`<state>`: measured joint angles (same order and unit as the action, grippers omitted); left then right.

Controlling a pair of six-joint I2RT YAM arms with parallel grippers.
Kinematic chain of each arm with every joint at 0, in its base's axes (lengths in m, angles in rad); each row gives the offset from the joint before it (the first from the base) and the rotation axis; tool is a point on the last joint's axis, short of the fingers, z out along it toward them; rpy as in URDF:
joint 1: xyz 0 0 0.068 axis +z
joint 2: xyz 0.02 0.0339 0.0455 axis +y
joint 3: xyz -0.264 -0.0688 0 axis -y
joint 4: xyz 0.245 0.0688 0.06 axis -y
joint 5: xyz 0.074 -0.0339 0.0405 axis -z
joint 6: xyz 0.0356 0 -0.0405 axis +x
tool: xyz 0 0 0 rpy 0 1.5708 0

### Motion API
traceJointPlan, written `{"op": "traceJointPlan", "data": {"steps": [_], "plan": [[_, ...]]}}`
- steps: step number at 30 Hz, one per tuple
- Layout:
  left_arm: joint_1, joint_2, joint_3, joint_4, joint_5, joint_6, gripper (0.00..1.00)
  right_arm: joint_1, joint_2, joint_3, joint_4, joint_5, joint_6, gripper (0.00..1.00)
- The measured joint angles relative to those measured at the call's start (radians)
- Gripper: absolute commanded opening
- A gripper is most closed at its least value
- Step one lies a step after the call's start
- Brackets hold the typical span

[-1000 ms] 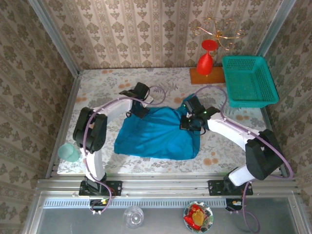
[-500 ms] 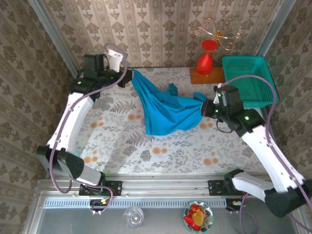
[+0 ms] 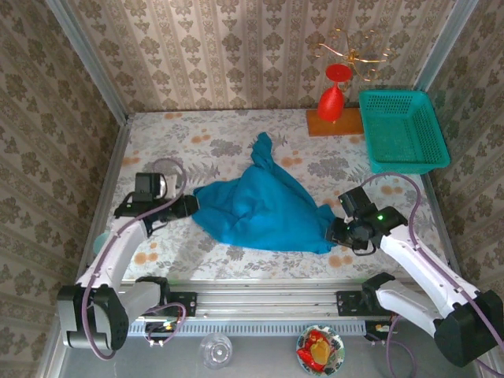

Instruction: Fold the inside-out t-shirt

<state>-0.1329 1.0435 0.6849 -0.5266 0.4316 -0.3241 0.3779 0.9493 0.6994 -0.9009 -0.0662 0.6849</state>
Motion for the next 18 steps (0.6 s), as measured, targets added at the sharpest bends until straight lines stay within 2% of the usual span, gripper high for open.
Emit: {"op": "traceJointPlan", "data": {"steps": [5,11,18], "plan": [[-0.084,0.016,0.045,-0.053,-0.116,0.040,0.51,0.000,0.038,0.055,0.015,0.011,0.000,0.48],[-0.217,0.219,0.209,-0.095,-0.287,0.143,0.53,0.013,0.117,0.114,0.076,0.002,-0.012,0.48],[-0.225,0.443,0.227,-0.102,-0.480,0.163,0.47,0.051,0.180,0.126,0.114,-0.016,-0.027,0.48]]}}
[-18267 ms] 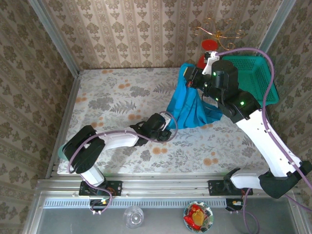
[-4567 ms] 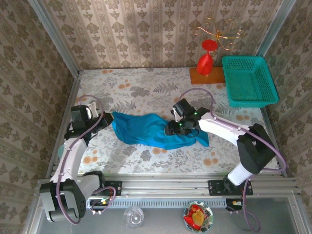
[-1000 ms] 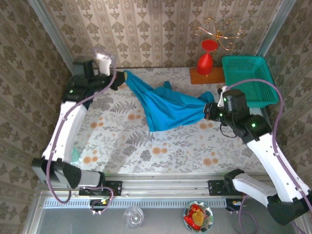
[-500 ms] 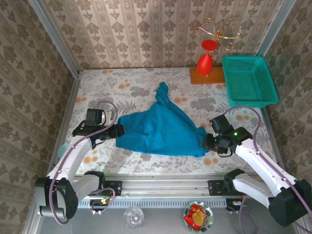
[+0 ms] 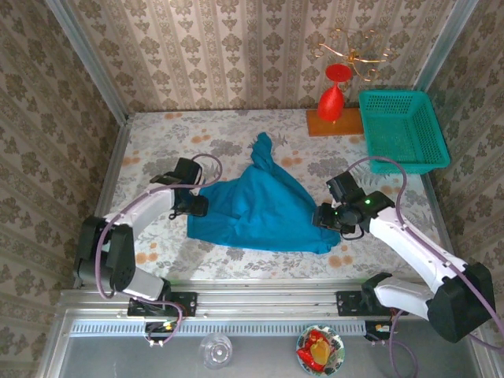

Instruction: Fold the inside-out t-shirt

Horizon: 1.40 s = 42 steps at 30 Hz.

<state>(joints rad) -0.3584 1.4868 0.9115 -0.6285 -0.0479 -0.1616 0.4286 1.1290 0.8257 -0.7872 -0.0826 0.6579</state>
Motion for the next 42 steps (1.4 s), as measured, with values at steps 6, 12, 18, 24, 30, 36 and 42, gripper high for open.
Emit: {"op": "traceJointPlan", "data": {"steps": [6,12,18,24,30,36,42], "plan": [[0.040,0.108,0.013,0.007,-0.072,-0.002,0.47,0.009,0.032,0.000,0.020,0.000,0.000,0.48],[0.080,0.197,0.103,0.051,-0.053,-0.002,0.46,0.011,0.137,0.032,0.062,-0.003,-0.019,0.51],[0.137,0.296,0.167,0.086,0.016,0.009,0.21,0.013,0.305,0.140,0.113,-0.043,-0.091,0.61],[0.153,0.297,0.170,0.108,0.085,0.008,0.00,0.015,0.485,0.328,0.133,-0.061,-0.169,0.64],[0.178,0.240,0.119,0.128,0.159,0.005,0.00,0.014,0.711,0.589,0.140,-0.080,-0.196,0.63],[0.191,0.188,0.103,0.130,0.207,0.005,0.00,0.004,0.965,0.907,0.151,-0.121,-0.201,0.60],[0.215,0.172,0.091,0.147,0.251,0.004,0.00,-0.016,1.171,1.205,0.116,-0.154,-0.213,0.47]]}}
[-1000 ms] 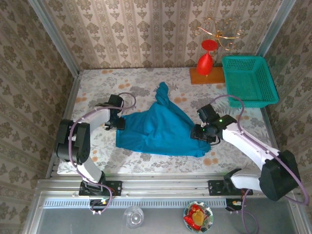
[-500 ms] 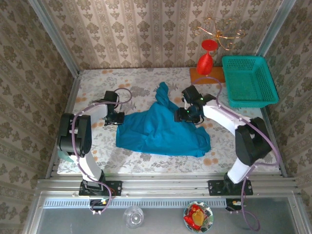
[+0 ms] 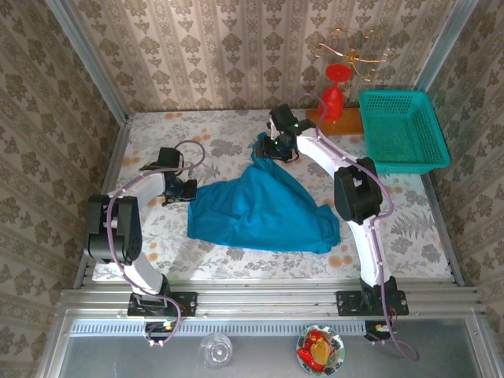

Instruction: Fold the inside-out t-shirt

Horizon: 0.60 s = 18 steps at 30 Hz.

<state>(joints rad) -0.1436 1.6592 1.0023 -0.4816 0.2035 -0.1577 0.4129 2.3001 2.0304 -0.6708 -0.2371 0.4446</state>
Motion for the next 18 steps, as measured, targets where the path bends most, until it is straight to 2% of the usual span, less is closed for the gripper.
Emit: {"op": "traceJointPlan", "data": {"steps": [5,12,14,16,18], "plan": [[0.024,-0.008,-0.002,0.005,0.029,-0.006,0.00,-0.006,0.134,0.215,-0.074,-0.004,-0.005,0.43],[0.040,-0.044,-0.003,0.016,0.054,-0.006,0.00,-0.009,0.194,0.303,-0.147,0.017,-0.021,0.42],[0.041,-0.044,-0.003,0.016,0.059,-0.006,0.00,-0.009,0.206,0.324,-0.158,0.028,-0.027,0.35],[0.042,-0.044,-0.003,0.019,0.064,-0.006,0.00,-0.009,0.222,0.348,-0.172,0.035,-0.033,0.17],[0.042,-0.044,-0.003,0.020,0.071,-0.006,0.00,-0.009,0.242,0.377,-0.183,0.042,-0.044,0.04]]}}
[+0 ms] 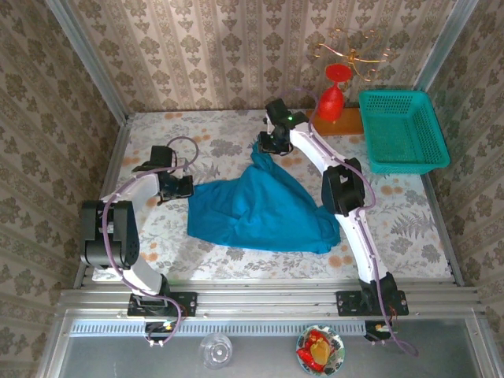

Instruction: Fold the inside-out t-shirt

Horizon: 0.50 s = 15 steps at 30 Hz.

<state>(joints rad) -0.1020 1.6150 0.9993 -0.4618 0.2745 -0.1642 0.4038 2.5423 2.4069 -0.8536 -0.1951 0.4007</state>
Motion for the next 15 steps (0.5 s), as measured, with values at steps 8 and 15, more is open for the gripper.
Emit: {"op": "traceJointPlan", "data": {"steps": [8,15], "plan": [[0.042,-0.092,0.001,-0.002,0.037,-0.020,0.00,0.000,-0.025,0.027,-0.034,0.038,-0.014,0.00],[0.146,-0.261,0.092,-0.010,0.136,-0.071,0.00,-0.016,-0.278,0.029,-0.070,0.106,-0.039,0.00]]}}
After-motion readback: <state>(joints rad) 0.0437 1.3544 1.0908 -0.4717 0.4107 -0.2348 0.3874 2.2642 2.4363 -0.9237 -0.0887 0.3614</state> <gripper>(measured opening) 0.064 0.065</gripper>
